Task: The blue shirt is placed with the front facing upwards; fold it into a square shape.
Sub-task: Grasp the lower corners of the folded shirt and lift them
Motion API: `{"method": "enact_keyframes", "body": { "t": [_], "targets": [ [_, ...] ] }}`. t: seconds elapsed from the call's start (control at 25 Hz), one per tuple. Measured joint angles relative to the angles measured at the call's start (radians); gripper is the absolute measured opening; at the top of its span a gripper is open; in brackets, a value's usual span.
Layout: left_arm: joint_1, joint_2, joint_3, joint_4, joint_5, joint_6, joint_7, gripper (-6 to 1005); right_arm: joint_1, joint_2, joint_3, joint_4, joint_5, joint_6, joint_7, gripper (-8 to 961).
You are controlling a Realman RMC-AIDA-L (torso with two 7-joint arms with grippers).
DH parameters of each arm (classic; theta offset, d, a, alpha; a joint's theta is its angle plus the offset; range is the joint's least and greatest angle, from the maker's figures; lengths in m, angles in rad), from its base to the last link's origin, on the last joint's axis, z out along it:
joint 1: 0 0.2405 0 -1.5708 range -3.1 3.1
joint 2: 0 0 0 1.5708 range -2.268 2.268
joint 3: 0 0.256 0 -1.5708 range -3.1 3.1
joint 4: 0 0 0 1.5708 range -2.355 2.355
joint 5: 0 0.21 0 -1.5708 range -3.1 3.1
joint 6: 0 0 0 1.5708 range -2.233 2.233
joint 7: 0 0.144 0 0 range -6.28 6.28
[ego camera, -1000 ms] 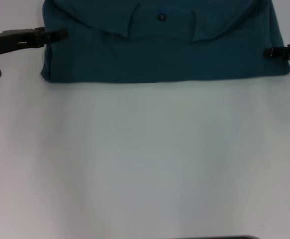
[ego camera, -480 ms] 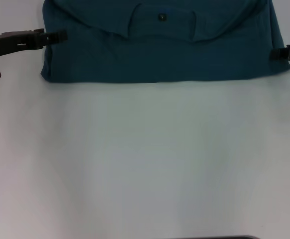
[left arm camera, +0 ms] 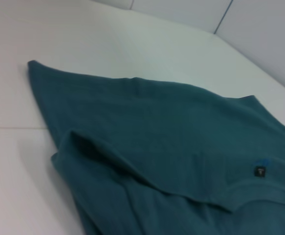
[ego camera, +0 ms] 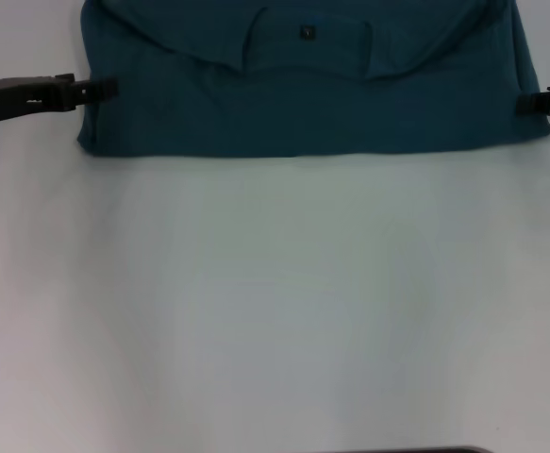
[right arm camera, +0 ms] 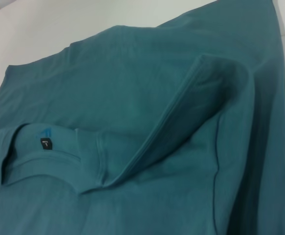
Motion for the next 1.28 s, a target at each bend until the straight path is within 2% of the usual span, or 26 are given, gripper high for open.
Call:
{"method": "enact_keyframes", "body": {
  "t": [0.44,0.64,1.0,1.28],
  "targets": [
    [0.005,-0.002,0.012,0.059,0.036,-0.079,0.015,767,0.007,0.0,0.0,0.0,-0.001,0.0,-0.001,24],
    [0.005,-0.006,0.015,0.06,0.048,-0.081,0.015,767,0.01,0.002,0.0,0.001,-0.004,0.004,-0.001,24],
    [0.005,-0.016,0.086,0.062,0.053,-0.088,0.016,766,0.01,0.004,0.0,0.002,-0.005,0.004,0.001,25],
    [0.004,-0.016,0.094,0.062,0.054,-0.084,0.016,767,0.009,0.004,0.0,0.002,-0.004,0.005,-0.001,25]
  ]
}}
